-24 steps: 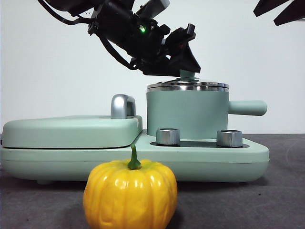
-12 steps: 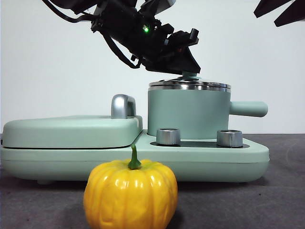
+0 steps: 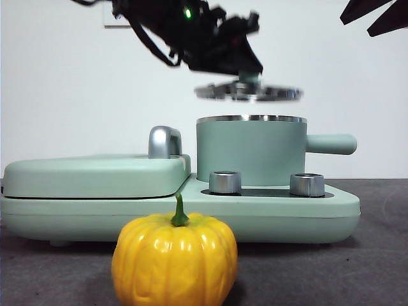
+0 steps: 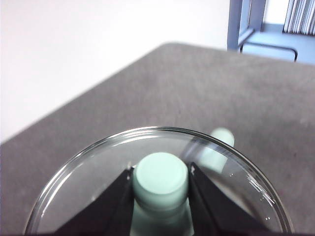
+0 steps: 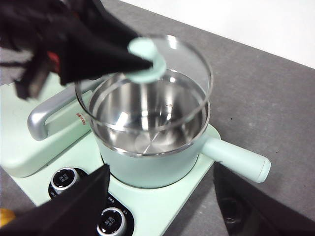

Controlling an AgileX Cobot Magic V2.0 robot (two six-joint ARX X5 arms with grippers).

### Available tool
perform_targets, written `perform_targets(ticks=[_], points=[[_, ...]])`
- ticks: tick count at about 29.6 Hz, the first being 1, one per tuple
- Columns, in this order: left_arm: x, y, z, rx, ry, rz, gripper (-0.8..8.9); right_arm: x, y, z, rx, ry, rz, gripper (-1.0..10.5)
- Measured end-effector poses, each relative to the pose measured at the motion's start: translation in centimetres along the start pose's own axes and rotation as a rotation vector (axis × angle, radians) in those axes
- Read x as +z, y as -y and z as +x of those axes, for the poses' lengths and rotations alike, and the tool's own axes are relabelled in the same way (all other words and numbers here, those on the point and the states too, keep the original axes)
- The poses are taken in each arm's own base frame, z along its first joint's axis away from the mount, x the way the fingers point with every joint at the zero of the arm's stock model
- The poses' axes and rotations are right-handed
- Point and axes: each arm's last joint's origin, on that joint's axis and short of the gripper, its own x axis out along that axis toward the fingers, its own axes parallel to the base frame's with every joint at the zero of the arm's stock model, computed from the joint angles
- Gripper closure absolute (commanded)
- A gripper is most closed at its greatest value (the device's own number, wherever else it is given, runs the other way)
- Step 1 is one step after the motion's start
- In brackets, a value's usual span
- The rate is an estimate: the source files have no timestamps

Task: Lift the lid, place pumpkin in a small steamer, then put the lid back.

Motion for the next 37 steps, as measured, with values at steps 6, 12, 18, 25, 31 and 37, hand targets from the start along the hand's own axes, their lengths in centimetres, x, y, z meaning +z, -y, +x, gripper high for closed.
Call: perform_targets(ticks=[6,12,18,25,31,37], points=[[1.9,-0.3,-2.4,0.030,0.008,-0.062,7.98,0.0,0.0,0.0,0.001,-0.004,0.002,6.1],[3.2,-2.2,-6.1,0.182,-0.065,-0.133,7.98,-0.3,0.0,0.0,0.005,-0.029,0.012,6.1],[3.8,-3.5,-9.8,0.255,-0.138,-0.185,7.98,-0.5,-0.6,0.2,0.040,-0.058,0.001,6.1],[3.3,-4.8,-13.3,0.334,-0.165,-0.218,7.98,-0.6,-2.5,1.0,0.154,-0.086,-0.114,6.1],[1.3,-4.5,-16.1,0.380,-0.197,-0.240,7.98,-1.1,-4.5,2.7,0.287,-0.160,-0.182,6.1],[0.5,-4.0,-18.7,0.413,-0.257,-0.324,7.98,-2.1,-7.1,5.2,0.416,-0.260,-0.239,5.5]])
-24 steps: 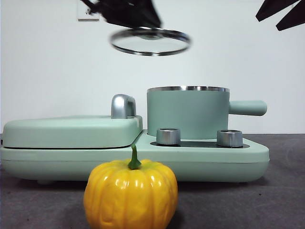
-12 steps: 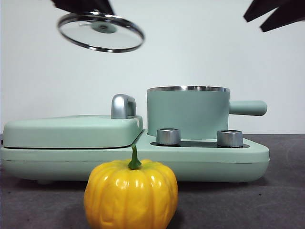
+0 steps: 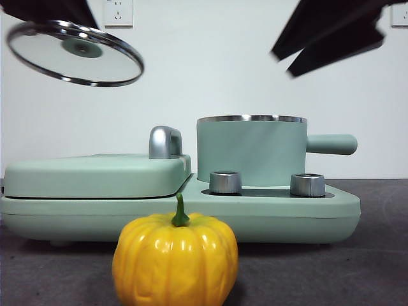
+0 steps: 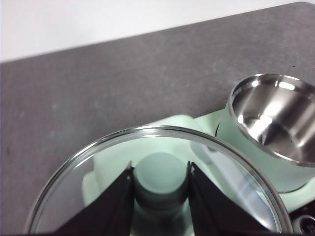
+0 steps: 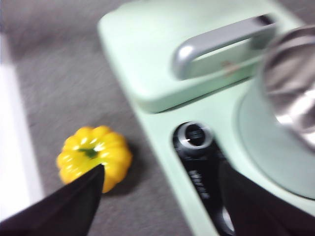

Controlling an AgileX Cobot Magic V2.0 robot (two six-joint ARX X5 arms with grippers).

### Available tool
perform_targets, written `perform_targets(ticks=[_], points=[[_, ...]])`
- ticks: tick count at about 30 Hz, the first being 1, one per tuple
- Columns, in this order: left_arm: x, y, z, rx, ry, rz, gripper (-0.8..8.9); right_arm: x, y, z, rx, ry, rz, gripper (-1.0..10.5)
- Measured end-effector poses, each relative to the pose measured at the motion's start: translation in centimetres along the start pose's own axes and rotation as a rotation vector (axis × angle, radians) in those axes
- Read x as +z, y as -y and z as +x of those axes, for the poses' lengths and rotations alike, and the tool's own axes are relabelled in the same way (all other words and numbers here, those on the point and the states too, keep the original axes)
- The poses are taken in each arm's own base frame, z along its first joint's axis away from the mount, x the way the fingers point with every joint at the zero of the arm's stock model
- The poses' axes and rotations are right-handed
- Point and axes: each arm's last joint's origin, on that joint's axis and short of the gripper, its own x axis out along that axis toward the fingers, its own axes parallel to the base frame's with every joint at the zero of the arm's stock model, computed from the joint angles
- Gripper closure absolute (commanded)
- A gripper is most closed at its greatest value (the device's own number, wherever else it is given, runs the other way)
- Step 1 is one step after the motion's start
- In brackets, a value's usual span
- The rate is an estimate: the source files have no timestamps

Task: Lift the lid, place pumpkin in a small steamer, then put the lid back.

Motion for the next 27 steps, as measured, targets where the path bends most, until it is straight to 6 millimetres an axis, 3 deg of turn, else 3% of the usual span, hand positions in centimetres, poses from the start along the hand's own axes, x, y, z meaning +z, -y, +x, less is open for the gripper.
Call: perform_targets(ticks=[8,18,27], points=[[0.3,-0.5,-2.5,0.058,0.048,-0.030,7.98,-0.1,-2.0,5.0,0.122,-0.133,-0.083,4.9],[-0.2,-1.0,-2.5,0.081,0.000,-0.034,7.98,-0.8,-4.0,9.5,0.201,-0.221,-0.149,4.9],[-0.2,-1.1,-2.5,0.086,-0.002,-0.001,7.98,-1.6,-4.3,12.2,0.186,-0.274,-0.167,4.7]])
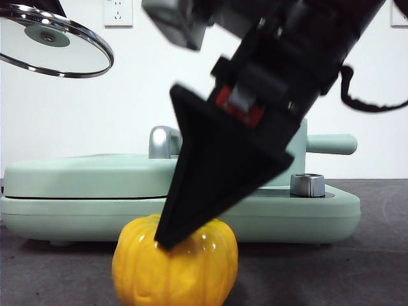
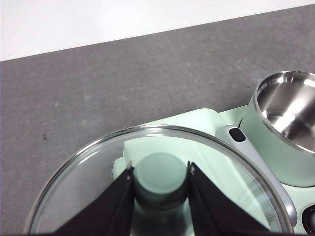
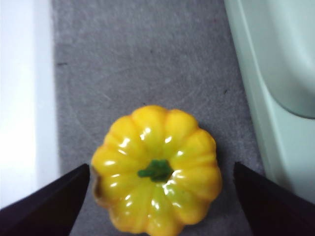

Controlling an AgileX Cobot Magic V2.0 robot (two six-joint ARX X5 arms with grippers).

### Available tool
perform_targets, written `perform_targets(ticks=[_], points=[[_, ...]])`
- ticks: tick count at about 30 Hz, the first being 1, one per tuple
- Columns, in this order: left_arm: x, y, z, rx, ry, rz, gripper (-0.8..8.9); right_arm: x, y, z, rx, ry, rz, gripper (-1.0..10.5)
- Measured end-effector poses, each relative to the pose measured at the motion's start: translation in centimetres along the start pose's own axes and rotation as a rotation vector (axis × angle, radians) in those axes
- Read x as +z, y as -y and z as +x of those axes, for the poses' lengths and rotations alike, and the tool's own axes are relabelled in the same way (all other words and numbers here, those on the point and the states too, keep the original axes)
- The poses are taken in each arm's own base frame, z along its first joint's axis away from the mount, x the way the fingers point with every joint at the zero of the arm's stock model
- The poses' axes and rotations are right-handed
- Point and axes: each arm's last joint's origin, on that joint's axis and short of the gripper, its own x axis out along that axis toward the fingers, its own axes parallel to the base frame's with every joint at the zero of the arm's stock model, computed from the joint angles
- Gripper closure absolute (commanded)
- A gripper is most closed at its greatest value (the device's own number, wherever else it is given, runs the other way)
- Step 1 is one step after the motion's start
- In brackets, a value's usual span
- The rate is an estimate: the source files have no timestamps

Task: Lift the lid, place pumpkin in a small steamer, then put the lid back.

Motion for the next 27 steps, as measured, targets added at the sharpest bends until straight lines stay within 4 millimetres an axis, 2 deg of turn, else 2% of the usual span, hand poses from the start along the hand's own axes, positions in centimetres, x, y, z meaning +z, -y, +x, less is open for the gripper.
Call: perform_targets(ticks=[8,11,18,23,27], points=[[0.0,-0.7,0.0,0.031,-0.001,-0.009,7.98,-0.5,0.2,1.3,0.016,-0.045,0.011,5.0],[0.0,-0.8,0.0,0.036,-0.002,-0.012,7.98,-0.4,0.1,1.3,0.017,-0.045,0.011,5.7],[0.0,-1.0,0.0,0.043,-0.003,-0.013,7.98,-0.2,0.1,1.0,0.032,-0.080,0.072,5.8],[-0.1,-1.2,0.0,0.051,-0.005,0.000,7.98,0.6,0.0,0.0,0.061,-0.120,0.161,5.8],[-0.1,-1.2,0.0,0.056,-0.006,0.006,7.98,1.6,-0.2,-2.5,0.051,-0.098,0.215,5.8]])
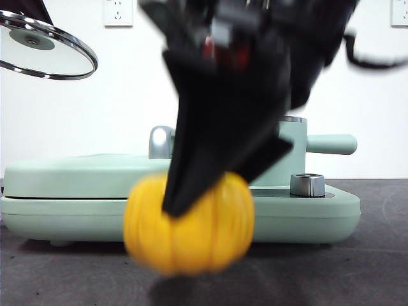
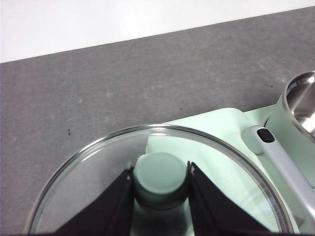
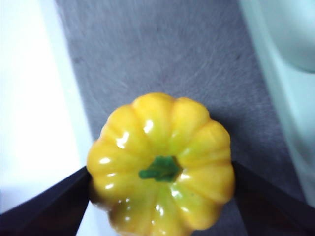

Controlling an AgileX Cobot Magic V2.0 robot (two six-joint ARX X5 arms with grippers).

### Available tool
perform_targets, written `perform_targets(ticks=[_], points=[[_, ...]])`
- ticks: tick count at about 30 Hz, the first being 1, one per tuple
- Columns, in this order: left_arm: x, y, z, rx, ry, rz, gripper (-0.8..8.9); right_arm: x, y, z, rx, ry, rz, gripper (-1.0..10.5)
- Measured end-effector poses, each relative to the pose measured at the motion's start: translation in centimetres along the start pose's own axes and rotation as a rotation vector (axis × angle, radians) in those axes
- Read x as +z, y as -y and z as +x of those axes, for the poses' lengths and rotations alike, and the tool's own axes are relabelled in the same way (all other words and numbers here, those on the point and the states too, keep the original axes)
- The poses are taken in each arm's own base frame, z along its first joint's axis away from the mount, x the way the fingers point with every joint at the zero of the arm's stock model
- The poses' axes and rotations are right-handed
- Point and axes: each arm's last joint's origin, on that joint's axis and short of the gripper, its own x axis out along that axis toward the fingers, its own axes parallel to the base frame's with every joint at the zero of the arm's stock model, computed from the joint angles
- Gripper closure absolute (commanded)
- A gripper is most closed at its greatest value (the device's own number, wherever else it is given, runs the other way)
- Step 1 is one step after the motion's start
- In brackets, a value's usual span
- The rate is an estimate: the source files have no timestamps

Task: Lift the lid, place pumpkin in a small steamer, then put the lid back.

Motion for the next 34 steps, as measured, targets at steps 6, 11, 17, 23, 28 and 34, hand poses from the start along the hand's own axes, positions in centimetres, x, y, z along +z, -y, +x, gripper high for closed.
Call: perform_targets(ticks=[6,11,17,23,28,34], points=[[0.0,0.0,0.0,-0.001,0.000,0.016,7.98,-0.6,-0.6,-4.3,-0.029,0.084,0.079,5.8],[0.0,0.0,0.0,-0.001,0.001,0.023,7.98,-1.4,-0.8,-8.9,-0.109,0.256,0.160,5.9],[0.0,0.0,0.0,-0.001,0.002,0.025,7.98,-1.8,-0.6,-14.7,-0.231,0.469,0.326,5.9],[0.0,0.0,0.0,-0.001,0.004,0.025,7.98,-0.4,0.6,-18.5,-0.297,0.538,0.445,5.9],[0.0,0.0,0.0,-0.001,0.004,0.025,7.98,1.9,2.6,-20.3,-0.347,0.561,0.488,5.9],[0.0,0.0,0.0,-0.001,0.003,0.015,7.98,4.5,5.7,-21.1,-0.397,0.526,0.513,5.9]])
